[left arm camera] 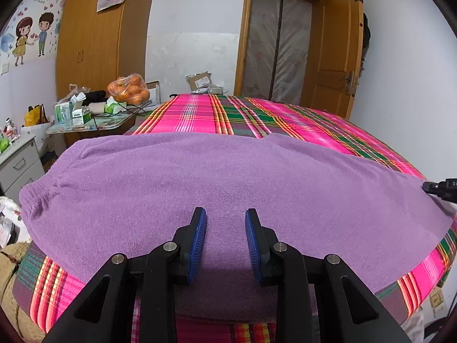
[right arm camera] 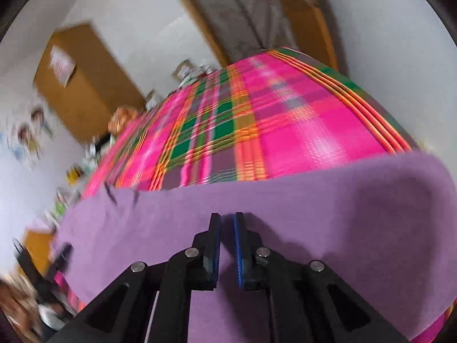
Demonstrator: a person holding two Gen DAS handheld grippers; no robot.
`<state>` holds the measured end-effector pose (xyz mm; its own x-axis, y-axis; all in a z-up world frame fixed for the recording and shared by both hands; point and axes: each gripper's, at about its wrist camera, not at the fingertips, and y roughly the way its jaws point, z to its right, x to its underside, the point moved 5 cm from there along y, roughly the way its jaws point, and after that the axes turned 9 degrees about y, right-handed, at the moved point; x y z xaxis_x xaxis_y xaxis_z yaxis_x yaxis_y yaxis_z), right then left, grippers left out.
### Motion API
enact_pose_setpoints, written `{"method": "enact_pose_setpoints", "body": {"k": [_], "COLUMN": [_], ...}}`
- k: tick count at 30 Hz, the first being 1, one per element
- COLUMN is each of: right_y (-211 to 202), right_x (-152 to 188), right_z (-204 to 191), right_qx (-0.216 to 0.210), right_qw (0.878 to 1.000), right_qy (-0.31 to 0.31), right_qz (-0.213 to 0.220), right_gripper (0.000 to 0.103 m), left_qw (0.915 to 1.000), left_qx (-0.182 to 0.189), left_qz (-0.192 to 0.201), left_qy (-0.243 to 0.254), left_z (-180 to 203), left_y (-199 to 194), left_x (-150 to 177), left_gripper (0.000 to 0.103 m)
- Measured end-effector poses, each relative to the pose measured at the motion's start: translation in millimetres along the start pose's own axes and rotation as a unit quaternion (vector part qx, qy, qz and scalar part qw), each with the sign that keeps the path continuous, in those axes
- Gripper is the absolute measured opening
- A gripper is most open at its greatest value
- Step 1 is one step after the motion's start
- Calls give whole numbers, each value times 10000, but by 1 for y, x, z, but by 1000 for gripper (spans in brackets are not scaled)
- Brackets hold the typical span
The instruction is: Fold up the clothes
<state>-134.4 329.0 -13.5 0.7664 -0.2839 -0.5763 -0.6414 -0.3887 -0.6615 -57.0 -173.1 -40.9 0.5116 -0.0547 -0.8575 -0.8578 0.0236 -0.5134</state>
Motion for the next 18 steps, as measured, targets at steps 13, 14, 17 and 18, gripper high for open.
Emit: {"method": "enact_pose_setpoints", "body": {"k": [13,14,17,18], "right_y": [38,39,40,42], "right_x": [28,28,30,31], "right_z": [-112,-118,-134,-140], "right_qx": [-14,-48,-129,-167], "right_qw": [9899,9894,9871,9860], "right_qy": [-1368,-1393,-1537,-1599], "right_qz": [-384,-409,-421,-435], "right_gripper": [13,16,17,17], "left_qw": [9993,9992,9977,9968], "left_qx": [-242,-324,-646,-753], "left_qz": [64,106,107,54], "left_qy": [272,192,-153,-250], "left_z": [-14,-23,-56,-66], "left_y": [-16,-20,-26,-26], "left_x": [-5,-6,-3,0], "left_gripper": [51,51,53,53]}}
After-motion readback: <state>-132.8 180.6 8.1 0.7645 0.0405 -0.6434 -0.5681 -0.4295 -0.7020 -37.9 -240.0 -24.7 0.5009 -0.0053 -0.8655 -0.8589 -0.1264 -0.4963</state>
